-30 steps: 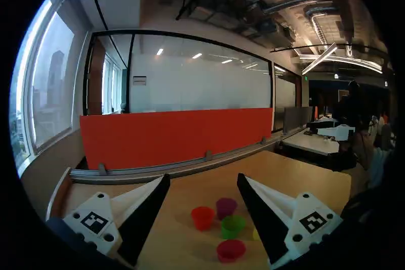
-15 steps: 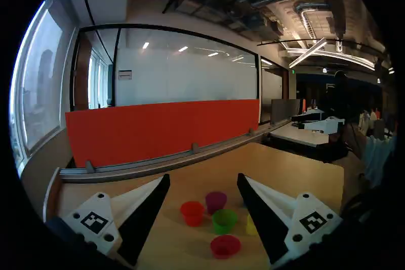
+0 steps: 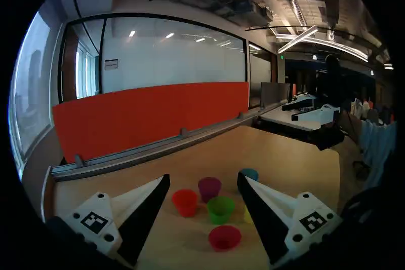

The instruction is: Pour water

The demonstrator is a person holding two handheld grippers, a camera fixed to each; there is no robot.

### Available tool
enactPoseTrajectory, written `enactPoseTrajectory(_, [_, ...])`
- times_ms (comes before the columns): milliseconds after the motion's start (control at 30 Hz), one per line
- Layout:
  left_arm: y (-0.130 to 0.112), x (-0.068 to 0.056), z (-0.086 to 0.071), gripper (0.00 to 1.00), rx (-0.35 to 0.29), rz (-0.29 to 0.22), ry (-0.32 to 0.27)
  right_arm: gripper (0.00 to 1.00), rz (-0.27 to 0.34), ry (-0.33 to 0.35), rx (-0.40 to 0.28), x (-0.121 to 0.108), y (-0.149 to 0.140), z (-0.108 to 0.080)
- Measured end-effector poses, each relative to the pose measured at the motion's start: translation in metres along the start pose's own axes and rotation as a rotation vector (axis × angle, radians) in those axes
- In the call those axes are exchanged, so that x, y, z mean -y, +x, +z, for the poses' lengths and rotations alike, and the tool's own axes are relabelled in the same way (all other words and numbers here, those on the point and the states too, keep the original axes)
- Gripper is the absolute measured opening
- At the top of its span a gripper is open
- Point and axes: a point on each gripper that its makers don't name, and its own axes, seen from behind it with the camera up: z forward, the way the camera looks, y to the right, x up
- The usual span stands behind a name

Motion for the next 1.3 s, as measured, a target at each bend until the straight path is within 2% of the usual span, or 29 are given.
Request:
enactPoseTrajectory(300, [-0.02, -0.008, 0.012, 0.99, 0.054, 0.035, -0.036, 1.0, 0.012, 0.021, 0.041, 0.002, -0.022, 0.011])
enactPoseTrajectory(800, [-0.059, -0.027, 0.039, 0.99, 0.172, 0.088, -0.118, 1.0, -0.015, 0.06, 0.132, 0.001, -0.06, 0.03])
enactPoseTrajectory(1300, [-0.104, -0.035, 0.072, 0.99, 0.303, 0.108, -0.173, 1.0, -0.009, 0.083, 0.178, -0.006, -0.091, 0.049])
